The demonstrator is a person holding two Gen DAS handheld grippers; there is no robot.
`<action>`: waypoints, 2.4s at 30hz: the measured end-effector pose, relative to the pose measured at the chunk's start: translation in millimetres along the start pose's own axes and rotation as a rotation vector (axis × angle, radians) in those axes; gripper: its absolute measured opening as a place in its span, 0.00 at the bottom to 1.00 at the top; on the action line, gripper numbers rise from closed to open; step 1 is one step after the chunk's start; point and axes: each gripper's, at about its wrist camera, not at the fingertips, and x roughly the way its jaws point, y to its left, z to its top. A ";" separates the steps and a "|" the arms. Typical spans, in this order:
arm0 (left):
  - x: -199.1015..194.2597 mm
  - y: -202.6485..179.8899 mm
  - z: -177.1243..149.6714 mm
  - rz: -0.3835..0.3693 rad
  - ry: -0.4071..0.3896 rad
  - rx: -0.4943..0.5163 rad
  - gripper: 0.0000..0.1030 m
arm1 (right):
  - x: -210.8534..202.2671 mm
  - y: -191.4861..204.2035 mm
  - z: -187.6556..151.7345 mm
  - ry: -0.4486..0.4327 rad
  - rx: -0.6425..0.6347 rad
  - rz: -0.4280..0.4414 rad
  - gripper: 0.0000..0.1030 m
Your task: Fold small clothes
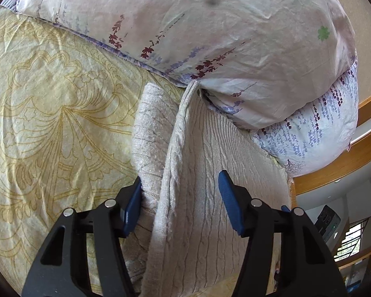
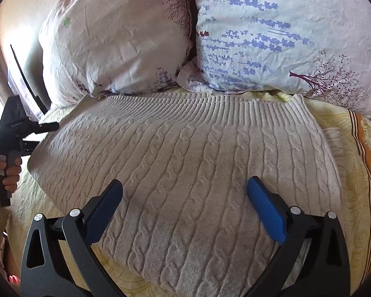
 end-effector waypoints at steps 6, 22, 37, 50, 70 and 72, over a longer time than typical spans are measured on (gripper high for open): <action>11.4 -2.4 -2.8 -0.044 0.019 -0.063 0.31 | -16.8 -30.3 3.5 -0.069 0.188 0.065 0.99; 10.1 -89.9 -20.9 -0.397 -0.067 -0.121 0.20 | -64.2 -95.8 5.9 -0.234 0.447 0.088 0.99; 145.5 -230.7 -69.5 -0.618 0.136 -0.124 0.19 | -92.2 -150.9 2.9 -0.331 0.555 0.038 0.99; 158.8 -302.1 -105.6 -0.431 0.247 0.236 0.69 | -89.1 -164.7 -0.1 -0.298 0.591 0.084 0.99; 81.5 -251.8 -184.3 0.304 0.020 1.081 0.61 | -40.5 -139.3 -1.8 -0.056 0.443 0.080 0.51; 88.1 -249.8 -182.8 0.319 0.031 1.081 0.56 | -39.9 -134.3 -1.5 -0.057 0.409 0.038 0.40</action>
